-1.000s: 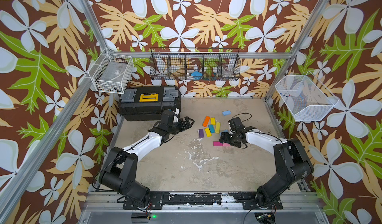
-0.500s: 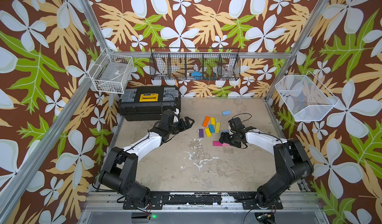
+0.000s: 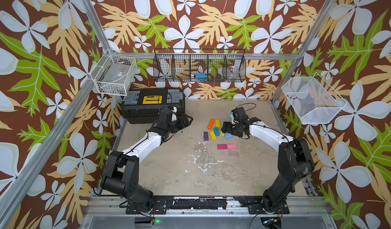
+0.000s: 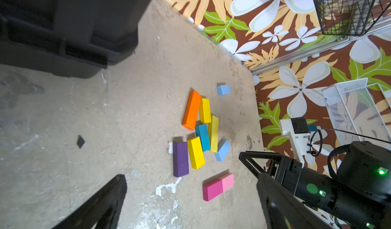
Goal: Assemble the letter c with building blocks
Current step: Pick up the building block from the center of the board.
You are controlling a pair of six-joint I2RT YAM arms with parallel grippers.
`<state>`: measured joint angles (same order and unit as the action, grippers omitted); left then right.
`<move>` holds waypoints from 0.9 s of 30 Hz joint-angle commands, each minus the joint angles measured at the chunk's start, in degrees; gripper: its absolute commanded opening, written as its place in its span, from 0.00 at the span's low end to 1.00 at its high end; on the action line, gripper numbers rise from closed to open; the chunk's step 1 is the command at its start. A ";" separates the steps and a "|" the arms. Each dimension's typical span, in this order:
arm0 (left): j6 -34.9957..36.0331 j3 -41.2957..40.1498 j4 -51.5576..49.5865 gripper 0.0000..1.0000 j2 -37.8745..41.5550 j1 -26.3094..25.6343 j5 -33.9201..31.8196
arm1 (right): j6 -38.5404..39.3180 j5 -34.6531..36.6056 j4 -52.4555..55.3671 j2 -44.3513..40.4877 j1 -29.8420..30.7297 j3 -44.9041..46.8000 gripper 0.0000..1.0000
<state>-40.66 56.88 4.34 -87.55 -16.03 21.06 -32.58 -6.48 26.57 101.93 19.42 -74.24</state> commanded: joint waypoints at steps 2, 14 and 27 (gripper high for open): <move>2.28 1.10 -1.79 1.00 0.10 0.43 0.47 | -0.03 3.91 4.15 5.50 0.37 -6.76 0.81; 1.57 -0.85 -0.87 1.00 0.27 0.62 1.09 | 0.99 7.45 7.05 16.19 0.86 -16.14 0.66; 0.89 -1.86 -0.08 1.00 0.89 0.61 1.18 | 2.07 10.08 8.34 21.18 2.26 -18.16 0.62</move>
<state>-39.99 55.09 3.27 -87.05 -15.53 21.71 -31.07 2.00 33.87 122.61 21.52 -92.27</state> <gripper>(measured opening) 0.996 0.619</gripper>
